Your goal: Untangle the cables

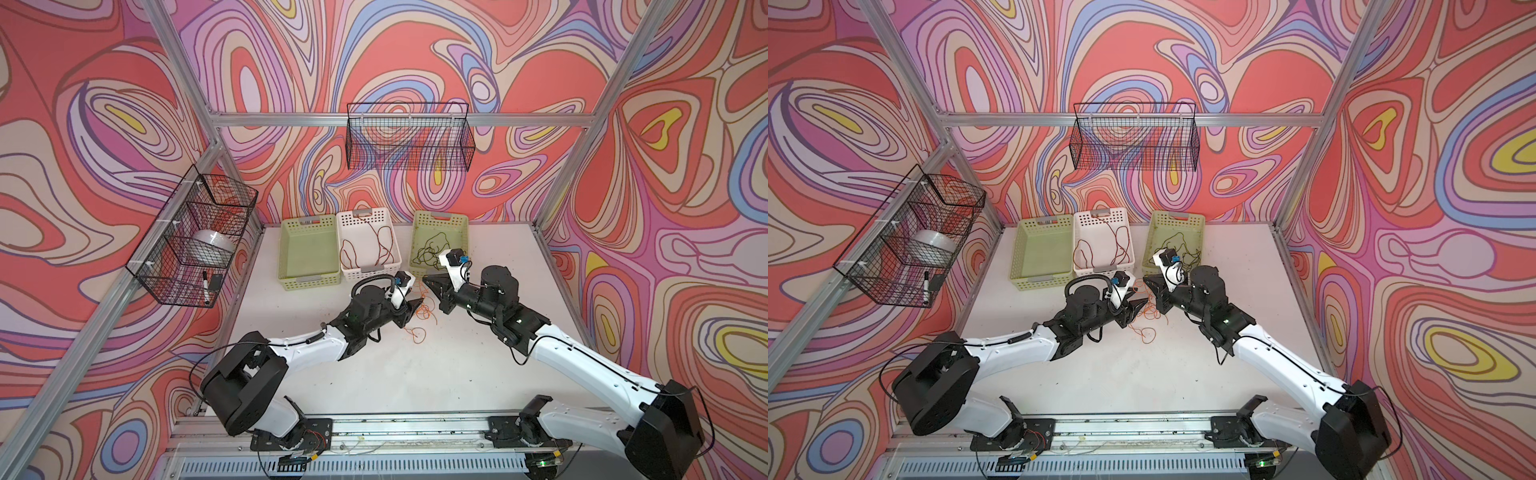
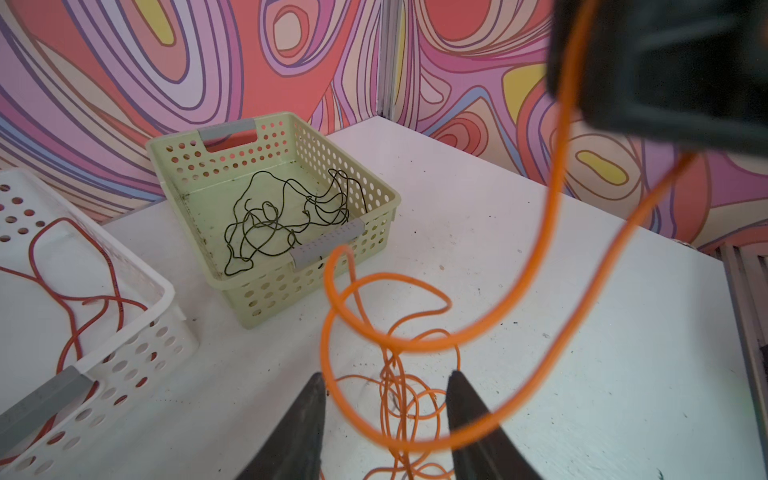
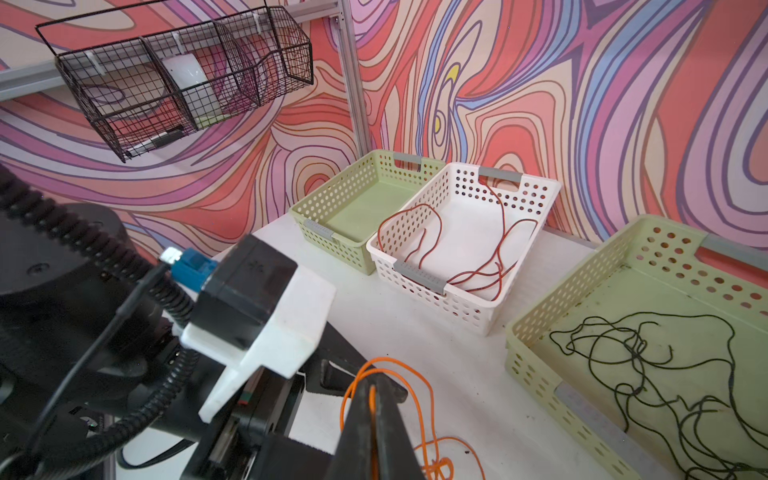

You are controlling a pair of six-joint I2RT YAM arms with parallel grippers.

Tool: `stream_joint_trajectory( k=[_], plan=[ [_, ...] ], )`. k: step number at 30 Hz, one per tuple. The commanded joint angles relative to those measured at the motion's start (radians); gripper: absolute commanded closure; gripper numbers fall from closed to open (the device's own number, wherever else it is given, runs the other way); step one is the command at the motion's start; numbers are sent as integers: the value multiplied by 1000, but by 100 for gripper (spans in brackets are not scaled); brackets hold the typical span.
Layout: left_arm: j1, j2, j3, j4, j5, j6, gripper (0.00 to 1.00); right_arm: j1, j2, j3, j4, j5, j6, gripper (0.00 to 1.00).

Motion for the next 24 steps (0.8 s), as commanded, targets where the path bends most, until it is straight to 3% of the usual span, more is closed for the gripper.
stream_joint_trajectory(
  k=[1, 14, 19, 22, 23, 24],
  plan=[
    [-2, 20, -13, 137, -70, 30, 47, 1, -9, 16, 13, -49, 22, 100],
    [-2, 111, 4, 275, -92, 27, 53, 1, -25, 20, -3, -181, 66, 100],
    [-9, 109, -8, 357, -90, 38, 73, 1, -9, -3, 20, -196, 92, 100],
    [-14, 77, -15, 348, -105, 64, 94, 1, -38, -36, 26, -111, 91, 100],
    [-15, 61, -17, 336, -106, 70, 100, 2, -53, -46, 27, -74, 90, 95],
    [-14, 40, -16, 312, -106, 75, 100, 1, -71, -62, 31, -31, 88, 87]
  ],
)
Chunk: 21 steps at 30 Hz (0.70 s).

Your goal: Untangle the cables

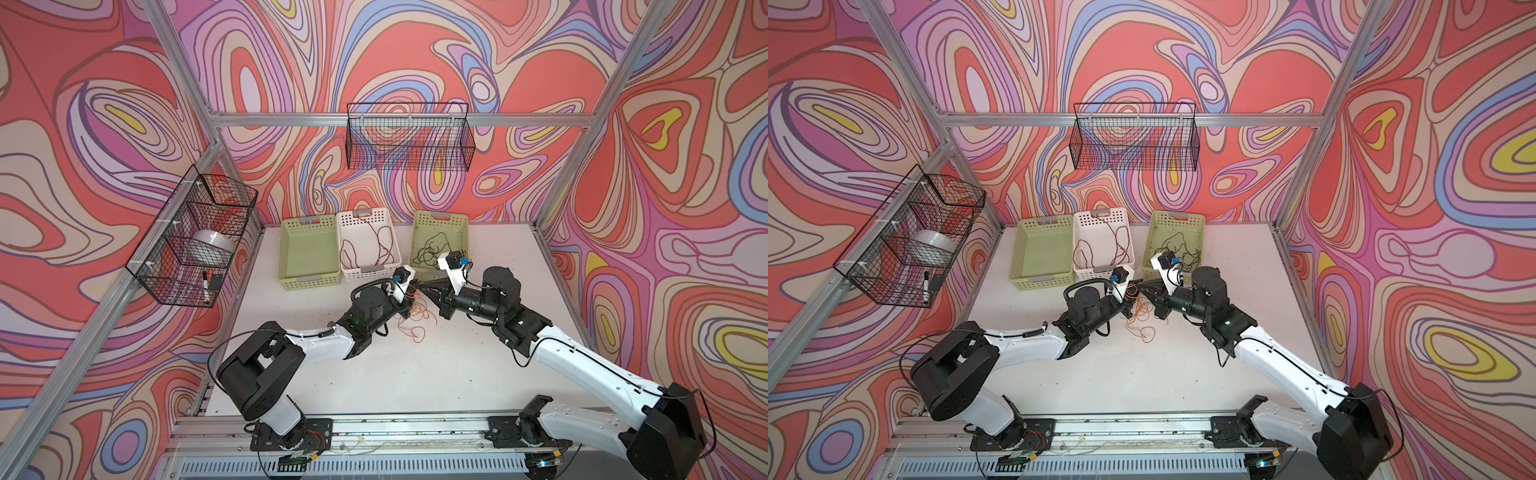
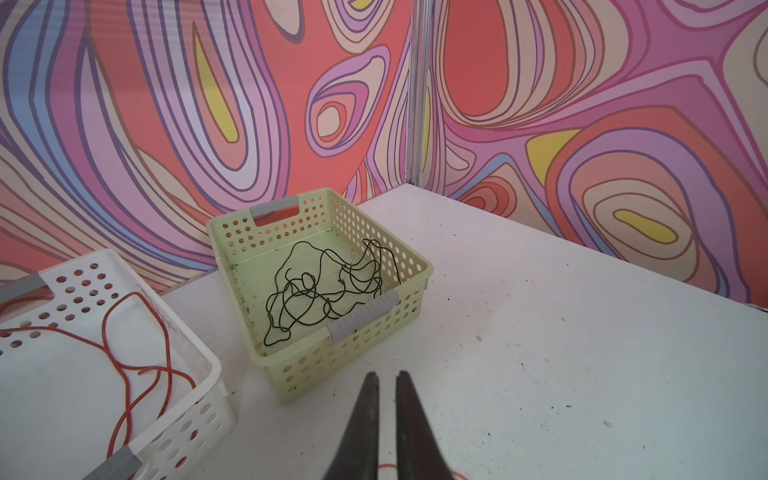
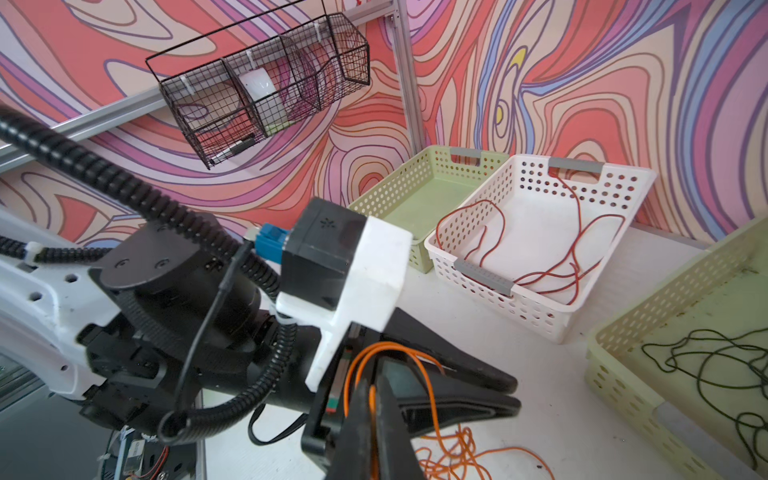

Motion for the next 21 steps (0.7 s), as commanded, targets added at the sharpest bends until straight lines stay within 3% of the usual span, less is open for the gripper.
stream_joint_trajectory(
  k=[1, 3, 8, 10, 21],
  plan=[
    [-6, -74, -12, 4, -11, 35, 100, 0, -62, -54, 28, 131, 3, 78],
    [-9, -110, -6, -58, -8, 41, 100, 1, -98, -94, 45, 196, 1, 66],
    [-24, -181, 4, -157, -11, 39, 100, 0, -163, -207, 113, 314, 12, 49],
    [-30, -203, 11, -193, -26, 34, 100, 0, -175, -247, 140, 322, 14, 47],
    [-78, -202, 78, -272, -37, 26, 100, 1, -10, -228, 279, 49, 46, 47]
  ],
)
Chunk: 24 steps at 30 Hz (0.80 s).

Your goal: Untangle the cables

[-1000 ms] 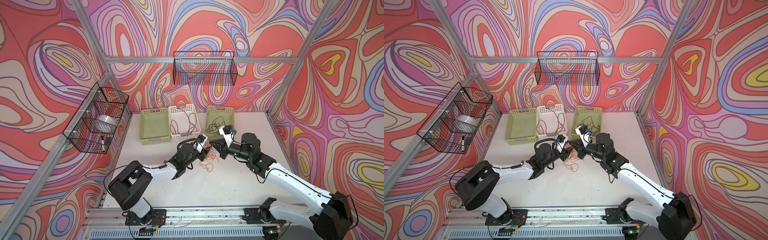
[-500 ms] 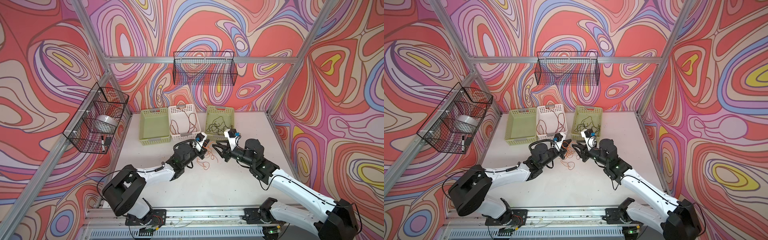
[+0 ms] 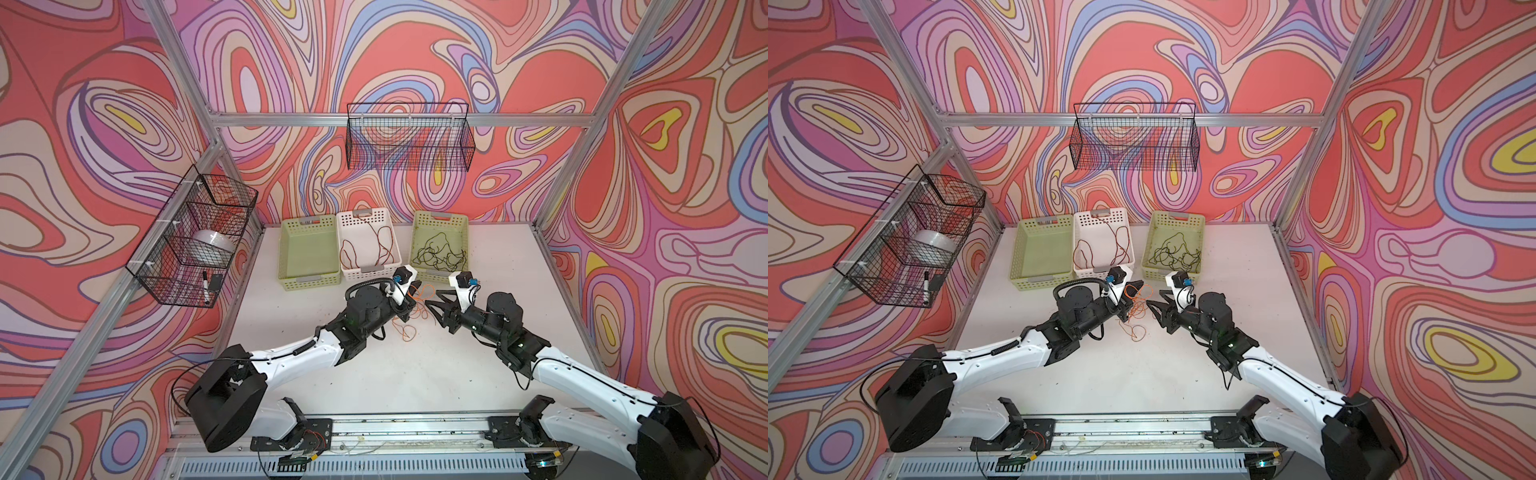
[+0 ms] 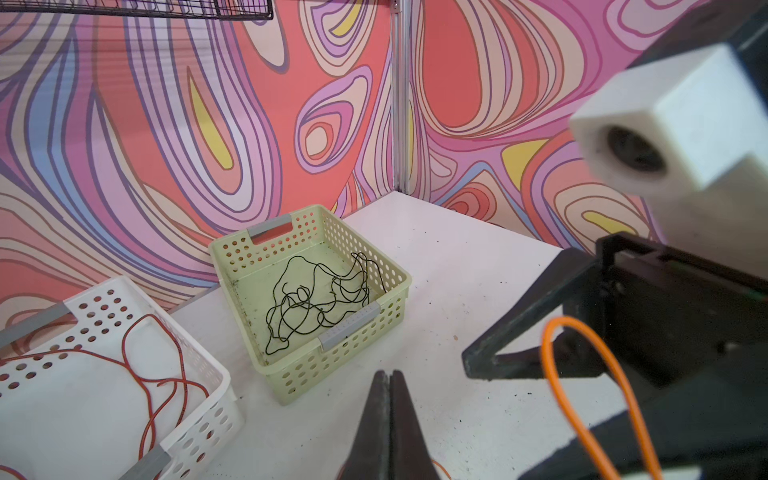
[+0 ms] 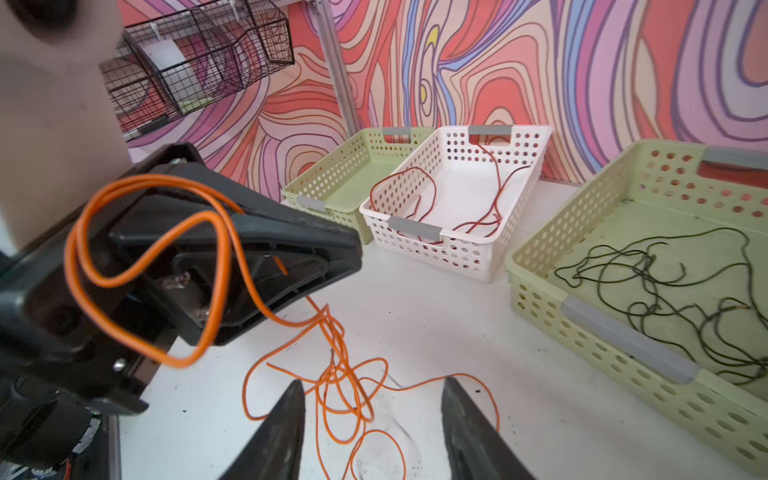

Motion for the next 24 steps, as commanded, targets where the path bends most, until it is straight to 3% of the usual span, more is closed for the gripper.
stream_joint_trajectory(
  k=[1, 8, 13, 20, 24],
  plan=[
    [-20, 2, 44, -16, -13, 1, 100, 3, 47, 38, 88, -104, 29, 48],
    [-36, 6, 68, -42, -26, -21, 100, 3, 92, 4, 251, -123, 107, 51],
    [-47, 6, 77, -75, -19, -27, 100, 3, 118, -30, 374, -76, 183, 57],
    [-53, -20, 81, -133, -36, -6, 100, 3, 97, -94, 465, 51, 231, 90],
    [-53, -40, 83, -158, -43, 10, 100, 3, 73, -88, 388, 117, 217, 99]
  ],
)
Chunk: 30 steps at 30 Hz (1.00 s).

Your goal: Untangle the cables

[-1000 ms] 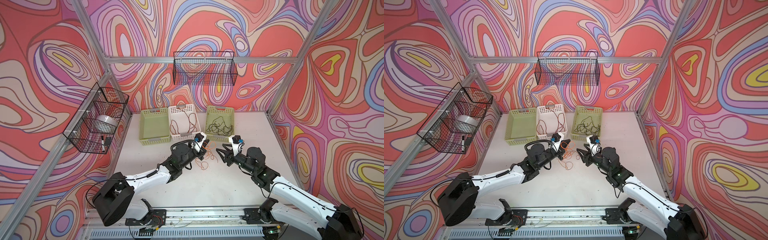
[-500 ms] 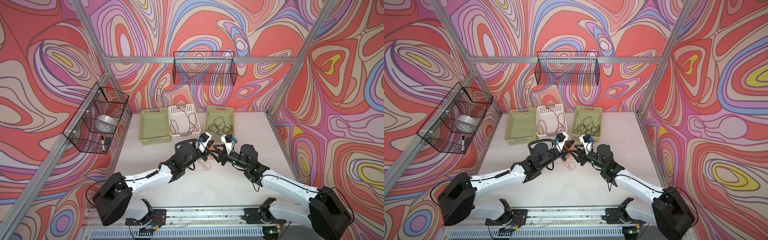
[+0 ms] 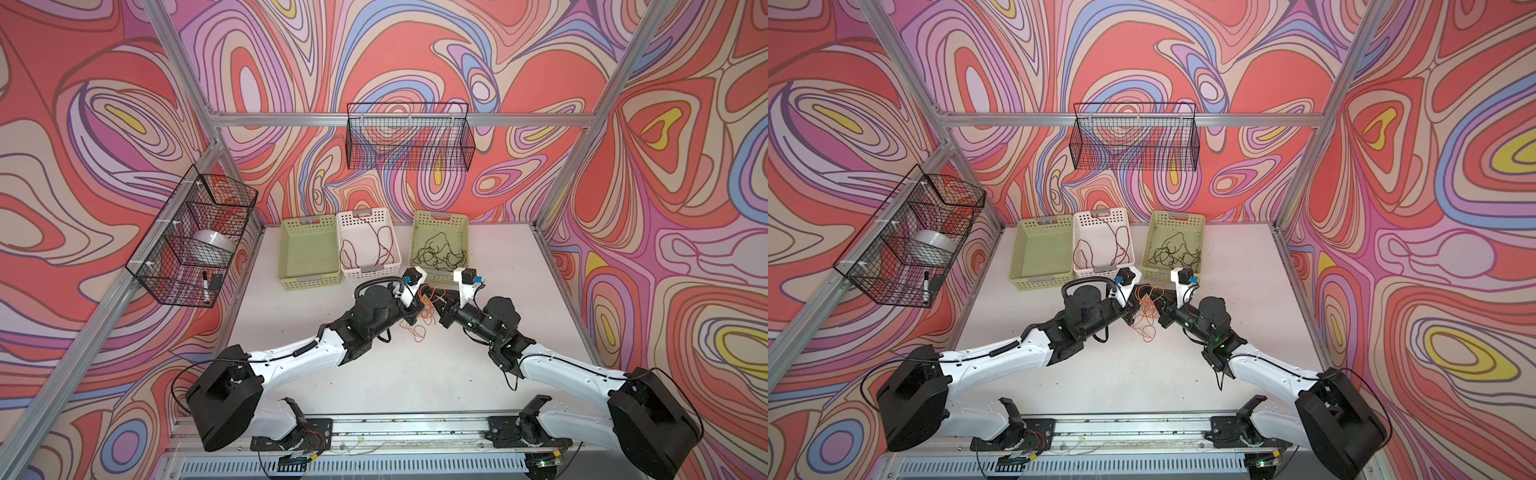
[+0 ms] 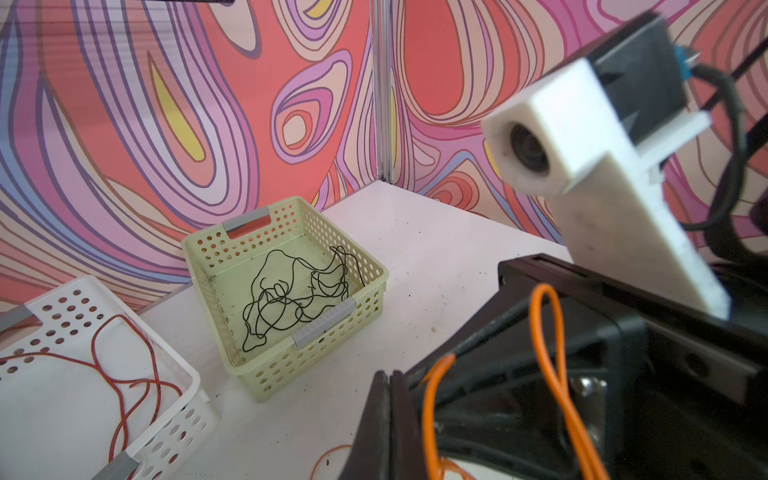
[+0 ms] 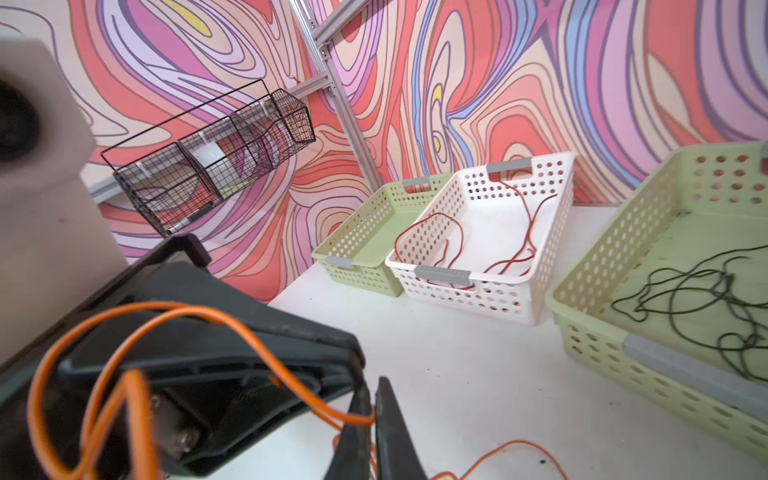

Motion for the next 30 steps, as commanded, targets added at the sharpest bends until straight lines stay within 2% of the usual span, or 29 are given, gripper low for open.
stream_joint_trajectory(
  k=[1, 7, 13, 17, 21, 30],
  plan=[
    [-4, -43, 27, -47, -16, 26, 100, 5, -37, -5, -29, 108, 3, 100],
    [-4, -82, 54, -131, -59, 96, 100, 3, -81, 12, -225, 280, -30, 100],
    [1, -143, 71, -231, -159, 187, 100, 2, -157, 29, -432, 490, -49, 100],
    [26, -182, 60, -293, -188, 191, 100, 1, -210, 31, -511, 581, -68, 100],
    [73, -224, 29, -325, -198, 156, 100, -15, -232, 49, -592, 634, -70, 100],
    [148, -308, -65, -364, -214, 115, 100, -110, -270, 110, -715, 623, -94, 100]
  ],
)
